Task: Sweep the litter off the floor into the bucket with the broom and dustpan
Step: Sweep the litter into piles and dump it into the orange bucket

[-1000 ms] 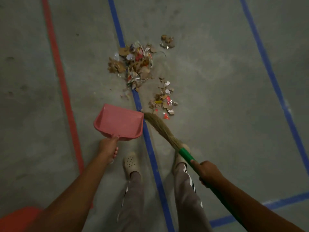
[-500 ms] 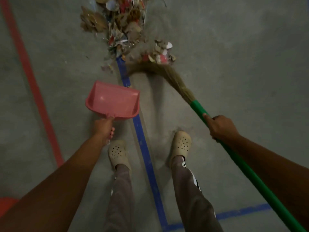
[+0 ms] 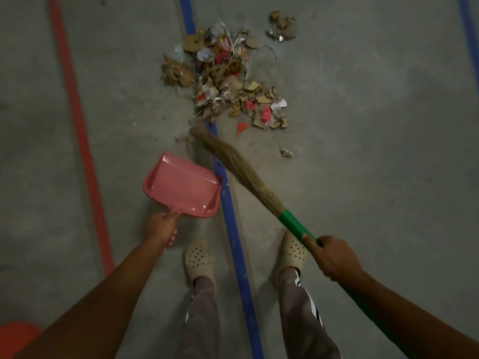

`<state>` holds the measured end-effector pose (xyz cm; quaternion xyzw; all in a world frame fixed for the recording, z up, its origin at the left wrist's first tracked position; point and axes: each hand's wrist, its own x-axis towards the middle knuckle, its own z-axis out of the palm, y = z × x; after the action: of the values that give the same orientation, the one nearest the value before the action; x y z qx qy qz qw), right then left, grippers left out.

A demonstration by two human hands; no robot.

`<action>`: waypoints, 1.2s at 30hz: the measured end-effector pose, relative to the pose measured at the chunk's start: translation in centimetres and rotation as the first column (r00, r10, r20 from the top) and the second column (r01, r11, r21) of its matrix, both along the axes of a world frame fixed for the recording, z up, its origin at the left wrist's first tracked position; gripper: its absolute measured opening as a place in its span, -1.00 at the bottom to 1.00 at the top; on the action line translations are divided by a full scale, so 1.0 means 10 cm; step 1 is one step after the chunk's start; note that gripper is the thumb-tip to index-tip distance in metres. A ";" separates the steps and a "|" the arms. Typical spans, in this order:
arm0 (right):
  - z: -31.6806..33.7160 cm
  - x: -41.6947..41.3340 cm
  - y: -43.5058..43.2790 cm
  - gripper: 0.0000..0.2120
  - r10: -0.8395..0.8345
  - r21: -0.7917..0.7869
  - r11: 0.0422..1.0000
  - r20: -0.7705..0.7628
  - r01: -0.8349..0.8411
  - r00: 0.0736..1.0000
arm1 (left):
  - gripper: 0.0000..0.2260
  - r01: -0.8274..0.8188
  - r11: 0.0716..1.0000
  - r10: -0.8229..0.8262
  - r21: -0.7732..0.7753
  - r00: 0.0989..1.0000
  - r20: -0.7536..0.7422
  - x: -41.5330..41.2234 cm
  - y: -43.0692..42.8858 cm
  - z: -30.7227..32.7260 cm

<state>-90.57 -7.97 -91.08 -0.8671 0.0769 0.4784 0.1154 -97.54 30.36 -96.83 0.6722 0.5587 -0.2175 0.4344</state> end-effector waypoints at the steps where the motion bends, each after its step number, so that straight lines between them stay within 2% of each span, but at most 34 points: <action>1: -0.05 -0.05 0.04 -0.37 0.029 -0.024 0.999 -0.018 -0.029 0.999 | -0.63 0.022 1.000 -0.022 0.004 1.000 -0.003 -0.05 0.03 -0.01; 4: -0.24 -0.13 0.13 -0.41 0.111 -0.077 0.990 -0.081 -0.117 0.991 | -0.64 0.063 0.998 -0.063 -0.009 0.998 -0.006 -0.20 0.09 -0.08; 8: -0.40 -0.05 0.16 -0.34 -0.097 -0.129 0.987 -0.033 0.092 0.995 | -0.66 0.075 0.996 -0.074 -0.054 0.997 0.007 -0.34 0.10 -0.15; 15: -0.24 0.02 0.20 -0.36 -0.245 0.002 0.969 0.120 0.246 0.962 | -0.62 0.089 0.996 -0.089 -0.019 0.996 0.021 -0.45 0.07 -0.17; 21: -0.09 -0.35 0.54 -0.47 -0.081 0.057 0.996 0.151 0.074 0.985 | -0.58 0.026 0.999 -0.026 0.029 1.000 -0.007 -0.72 0.20 -0.04; 25: -0.14 -0.55 1.10 -0.48 0.067 0.093 0.993 0.072 -0.074 0.995 | -0.58 -0.028 0.998 0.031 0.060 0.998 -0.062 -0.98 0.50 -0.02; 29: -0.45 -0.62 1.63 -0.48 0.210 0.086 0.974 0.001 -0.209 0.978 | -0.68 -0.018 0.996 0.024 0.084 0.997 -0.073 -1.09 0.79 -0.01; 31: -0.63 -0.58 1.82 -0.48 0.202 0.050 0.979 -0.043 -0.200 0.978 | -0.68 -0.010 0.996 0.015 0.089 0.998 -0.056 -1.12 0.92 -0.07; 33: -0.81 -0.49 1.90 -0.46 0.126 -0.012 0.992 -0.079 -0.128 0.989 | -0.66 -0.009 0.996 0.013 0.088 0.999 -0.041 -1.11 1.02 -0.14; 36: -0.89 -0.29 1.83 -0.41 0.008 -0.060 0.998 -0.049 -0.011 0.999 | -0.65 0.015 0.997 -0.013 0.069 1.000 -0.028 -1.02 1.07 -0.21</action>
<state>-93.45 10.33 -100.00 -0.8587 0.0902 0.4973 0.0848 -107.71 41.01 -98.93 0.6877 0.5672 -0.2100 0.4016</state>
